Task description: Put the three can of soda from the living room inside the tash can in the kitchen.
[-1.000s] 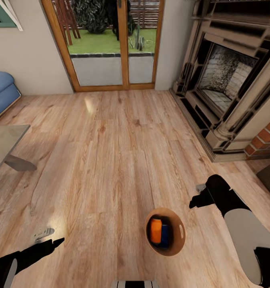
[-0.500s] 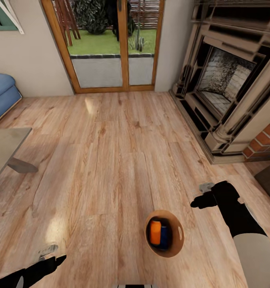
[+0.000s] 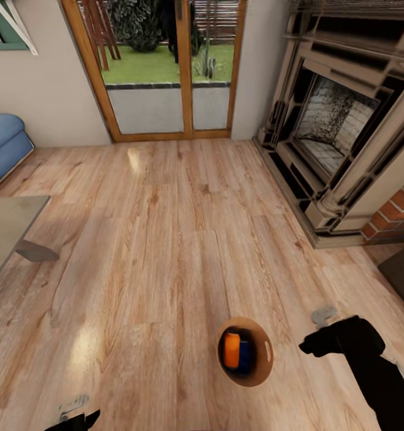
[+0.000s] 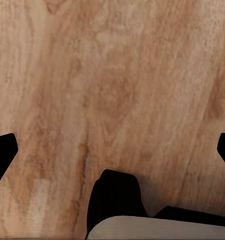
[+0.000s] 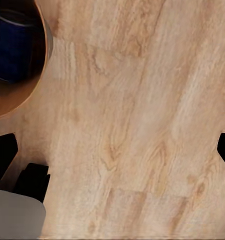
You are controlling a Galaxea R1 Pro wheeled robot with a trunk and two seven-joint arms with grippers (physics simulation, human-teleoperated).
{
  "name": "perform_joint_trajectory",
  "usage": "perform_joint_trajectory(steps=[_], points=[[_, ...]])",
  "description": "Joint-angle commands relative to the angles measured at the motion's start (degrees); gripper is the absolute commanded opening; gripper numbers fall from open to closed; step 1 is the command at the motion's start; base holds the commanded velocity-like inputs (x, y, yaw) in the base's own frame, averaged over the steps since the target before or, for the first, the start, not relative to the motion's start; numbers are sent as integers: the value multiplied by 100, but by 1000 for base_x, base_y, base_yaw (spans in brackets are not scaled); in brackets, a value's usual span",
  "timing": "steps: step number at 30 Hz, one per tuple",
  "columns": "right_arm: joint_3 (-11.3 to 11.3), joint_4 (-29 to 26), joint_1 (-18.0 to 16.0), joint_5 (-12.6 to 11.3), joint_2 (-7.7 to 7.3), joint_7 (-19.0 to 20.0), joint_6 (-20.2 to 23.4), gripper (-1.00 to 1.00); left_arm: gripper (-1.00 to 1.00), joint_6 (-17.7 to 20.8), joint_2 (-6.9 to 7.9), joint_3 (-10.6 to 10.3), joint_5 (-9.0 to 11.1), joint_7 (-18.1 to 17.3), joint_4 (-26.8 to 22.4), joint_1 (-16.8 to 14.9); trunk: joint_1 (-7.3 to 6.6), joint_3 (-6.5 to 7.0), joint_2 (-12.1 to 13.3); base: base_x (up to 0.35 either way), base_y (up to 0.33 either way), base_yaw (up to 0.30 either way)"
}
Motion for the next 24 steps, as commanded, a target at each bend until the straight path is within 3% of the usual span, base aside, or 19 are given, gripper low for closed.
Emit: perform_joint_trajectory(steps=[1,2,6,8,9,14,16,19,22,24], points=[[-8,-48,108,-3,-22,2,-59,100,100,-52,1,-8,1,6,53,0,-23,19,42,0,0,0],[-27,-147,437,1,-76,4,-312,100,100,-227,4,-38,2,21,226,-1,-44,37,82,0,0,0],[-112,-208,1042,11,-115,-20,-756,100,100,-627,7,-64,3,47,625,-1,-132,108,242,0,0,0],[-528,-175,1574,5,-113,-39,-1372,100,100,-1027,12,-74,-27,169,986,1,-176,144,322,0,0,0],[-819,-110,1764,1,-92,-37,-1820,100,100,-1233,11,-76,-141,258,1175,4,-198,162,362,0,0,0],[-1435,522,2011,-6,-55,-74,-2961,100,100,-1751,1,-64,-566,409,1683,3,-308,252,563,0,0,0],[-1757,1119,2072,-11,-45,-110,-3493,100,100,-1929,-7,-54,-699,447,1901,2,-352,288,643,0,0,0],[-2082,1722,2100,-17,-37,-209,-4015,100,100,-2008,-13,-41,-776,470,2018,2,-418,342,764,0,0,0],[-2345,2324,2114,-40,-17,-507,-4557,100,100,-2040,-12,-36,-820,493,2079,3,-484,396,884,0,0,0],[-2496,2999,2121,-114,22,-1022,-5083,100,100,-2062,-10,-31,-835,511,2154,6,-528,432,964,0,0,0]])
